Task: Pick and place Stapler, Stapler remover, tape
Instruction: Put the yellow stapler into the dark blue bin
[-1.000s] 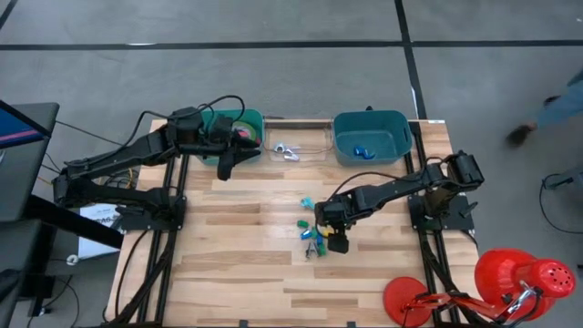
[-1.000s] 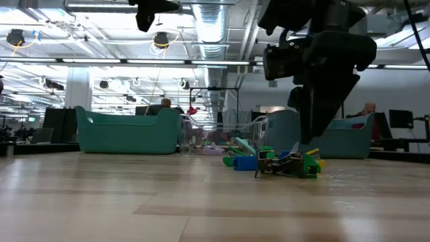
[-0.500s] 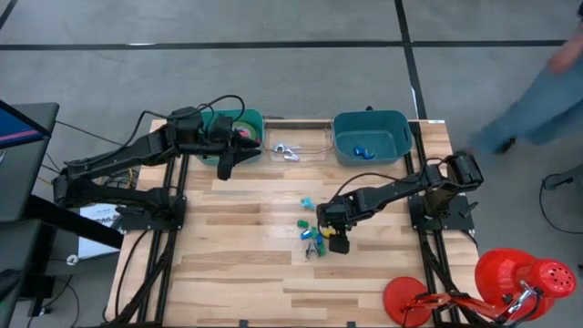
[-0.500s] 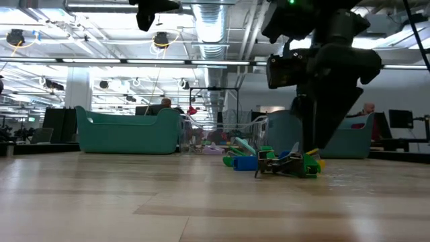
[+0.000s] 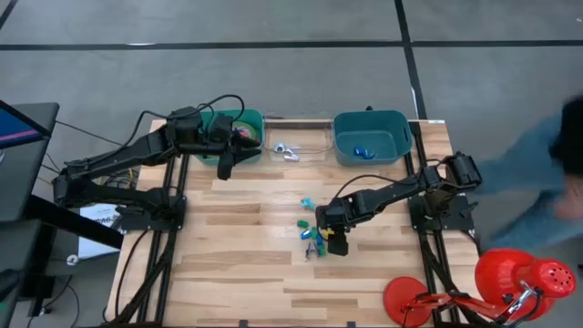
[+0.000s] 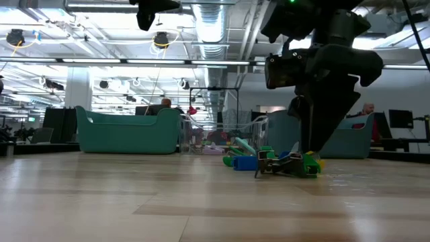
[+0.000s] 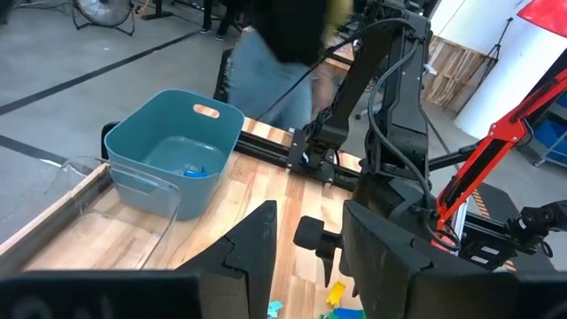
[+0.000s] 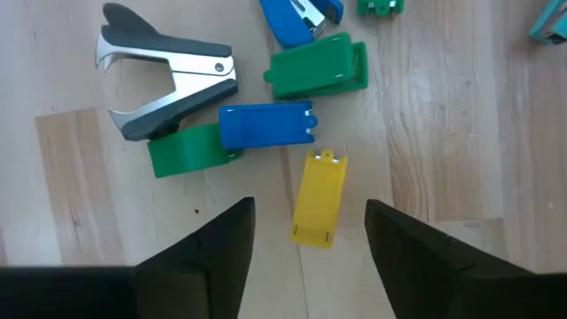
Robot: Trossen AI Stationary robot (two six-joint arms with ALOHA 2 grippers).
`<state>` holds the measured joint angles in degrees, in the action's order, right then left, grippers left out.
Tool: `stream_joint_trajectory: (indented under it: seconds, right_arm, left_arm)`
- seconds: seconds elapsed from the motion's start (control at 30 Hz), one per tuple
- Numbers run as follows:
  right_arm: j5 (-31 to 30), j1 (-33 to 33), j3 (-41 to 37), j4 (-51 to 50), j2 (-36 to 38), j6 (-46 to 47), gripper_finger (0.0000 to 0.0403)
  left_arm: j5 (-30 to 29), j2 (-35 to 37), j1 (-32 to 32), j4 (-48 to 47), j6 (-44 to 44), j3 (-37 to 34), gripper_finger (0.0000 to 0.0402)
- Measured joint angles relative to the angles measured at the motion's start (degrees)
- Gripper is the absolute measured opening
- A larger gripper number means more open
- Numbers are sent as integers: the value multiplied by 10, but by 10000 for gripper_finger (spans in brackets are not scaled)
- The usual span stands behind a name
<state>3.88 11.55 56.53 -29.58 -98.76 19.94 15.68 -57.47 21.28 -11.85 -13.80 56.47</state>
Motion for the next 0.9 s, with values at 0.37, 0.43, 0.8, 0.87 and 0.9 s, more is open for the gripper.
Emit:
stream_joint_trajectory:
  seconds: [0.37, 0.43, 0.8, 0.87, 0.9]
  right_arm:
    - [-7, 0, 0, -8, 0, -5, 134]
    - [-7, 0, 0, -11, 0, -6, 124]
    - [-7, 0, 0, -19, 0, -6, 100]
    - [-7, 0, 0, -19, 0, -6, 100]
    - [-7, 0, 0, -19, 0, -6, 100]
  left_arm:
    - [0, 0, 0, 6, 0, 0, 121]
    - [0, 0, 0, 8, 0, 0, 121]
    - [0, 0, 0, 18, -1, 0, 121]
    - [0, 0, 0, 18, -1, 0, 121]
    - [0, 0, 0, 18, -1, 0, 121]
